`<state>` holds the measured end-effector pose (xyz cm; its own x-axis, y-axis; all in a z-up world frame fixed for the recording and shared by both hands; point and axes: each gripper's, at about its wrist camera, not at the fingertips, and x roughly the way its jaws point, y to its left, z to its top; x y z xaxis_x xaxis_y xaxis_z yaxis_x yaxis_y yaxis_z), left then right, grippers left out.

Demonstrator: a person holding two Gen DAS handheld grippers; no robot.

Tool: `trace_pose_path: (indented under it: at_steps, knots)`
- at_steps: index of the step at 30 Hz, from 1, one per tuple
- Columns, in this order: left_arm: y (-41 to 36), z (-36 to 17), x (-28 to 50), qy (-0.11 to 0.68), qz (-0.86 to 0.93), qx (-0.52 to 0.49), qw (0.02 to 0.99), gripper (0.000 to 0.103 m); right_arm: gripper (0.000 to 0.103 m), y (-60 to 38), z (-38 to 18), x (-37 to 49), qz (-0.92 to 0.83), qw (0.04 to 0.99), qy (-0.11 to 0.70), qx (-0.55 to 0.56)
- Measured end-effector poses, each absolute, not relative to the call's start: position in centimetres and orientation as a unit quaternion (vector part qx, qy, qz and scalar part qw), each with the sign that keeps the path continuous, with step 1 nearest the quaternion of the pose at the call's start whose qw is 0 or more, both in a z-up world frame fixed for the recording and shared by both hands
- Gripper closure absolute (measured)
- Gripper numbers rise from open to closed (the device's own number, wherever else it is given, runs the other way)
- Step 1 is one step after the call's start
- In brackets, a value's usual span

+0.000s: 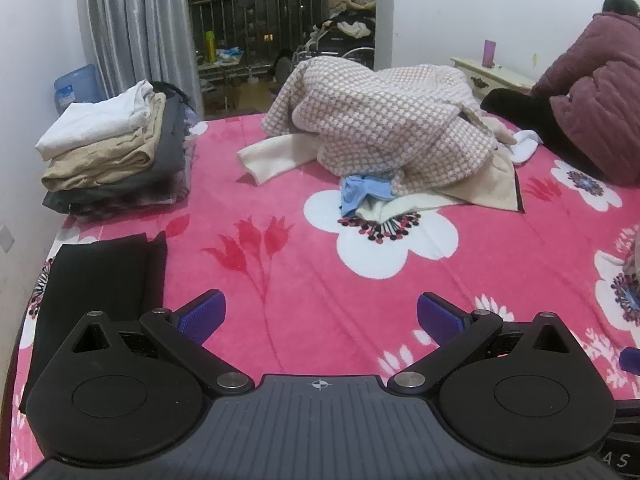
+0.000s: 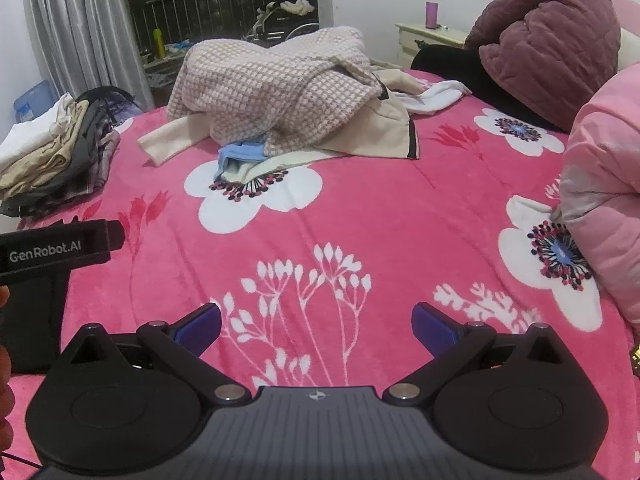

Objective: Fold clothes

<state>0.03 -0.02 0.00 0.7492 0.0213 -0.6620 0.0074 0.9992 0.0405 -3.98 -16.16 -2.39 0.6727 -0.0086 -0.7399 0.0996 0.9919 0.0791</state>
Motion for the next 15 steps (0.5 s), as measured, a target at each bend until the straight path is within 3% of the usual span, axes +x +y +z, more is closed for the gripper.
trace_pose_path:
  at_steps: [15]
  knots:
    - [1.1, -0.1, 0.5, 0.353, 0.014, 0.003, 0.935, 0.0, 0.0, -16.2, -2.5, -3.8, -0.037, 0.916, 0.398, 0.048]
